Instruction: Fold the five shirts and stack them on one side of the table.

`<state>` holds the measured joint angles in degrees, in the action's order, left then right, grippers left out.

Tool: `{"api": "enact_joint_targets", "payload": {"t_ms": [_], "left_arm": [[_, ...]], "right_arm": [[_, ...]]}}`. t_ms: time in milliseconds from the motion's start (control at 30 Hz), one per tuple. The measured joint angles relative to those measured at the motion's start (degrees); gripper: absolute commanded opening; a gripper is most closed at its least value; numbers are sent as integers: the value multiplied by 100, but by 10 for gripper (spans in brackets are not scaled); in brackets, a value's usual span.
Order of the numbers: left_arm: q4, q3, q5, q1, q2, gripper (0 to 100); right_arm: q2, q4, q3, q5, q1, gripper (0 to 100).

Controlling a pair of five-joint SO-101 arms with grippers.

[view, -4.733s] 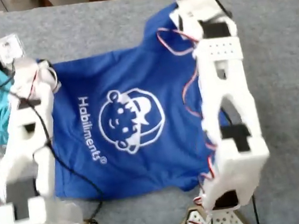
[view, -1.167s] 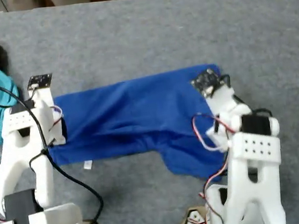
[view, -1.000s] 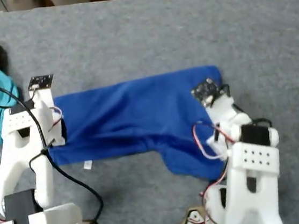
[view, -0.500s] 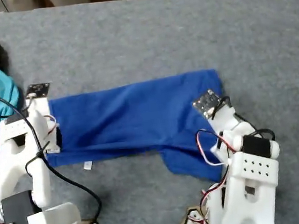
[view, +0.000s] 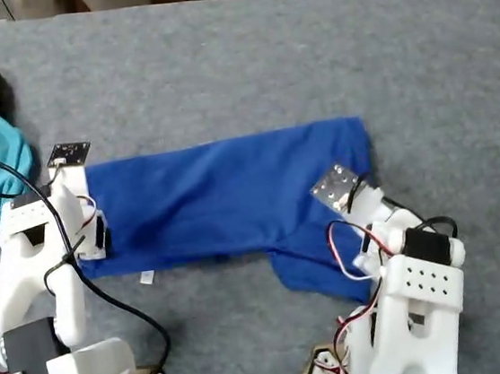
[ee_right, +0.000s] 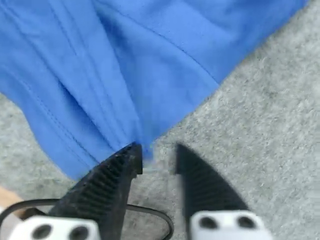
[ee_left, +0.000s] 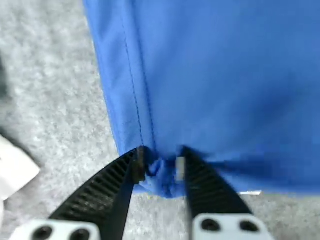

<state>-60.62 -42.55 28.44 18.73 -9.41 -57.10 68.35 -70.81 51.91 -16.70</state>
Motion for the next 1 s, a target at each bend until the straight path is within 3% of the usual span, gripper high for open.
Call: {"api": "enact_joint_targets", "payload": {"t_ms": [233, 400, 533, 667, 1000], "left_arm": [[-1020, 633, 70, 290, -9, 196], [-1055, 1653, -299, 422, -9, 169], [-440, 1732, -1389, 229, -9, 14], [457, 1363, -2189, -149, -9, 28], [2778, 273, -2558, -536, 114, 20]], "right_arm": [[18, 334, 1116, -26, 35, 69], [721, 132, 1521, -791, 1064, 44], [1829, -642, 1521, -1451, 1864, 8], [2910, -1275, 1521, -1626, 2040, 9], [3754, -1741, 1521, -1635, 2127, 6]]}}
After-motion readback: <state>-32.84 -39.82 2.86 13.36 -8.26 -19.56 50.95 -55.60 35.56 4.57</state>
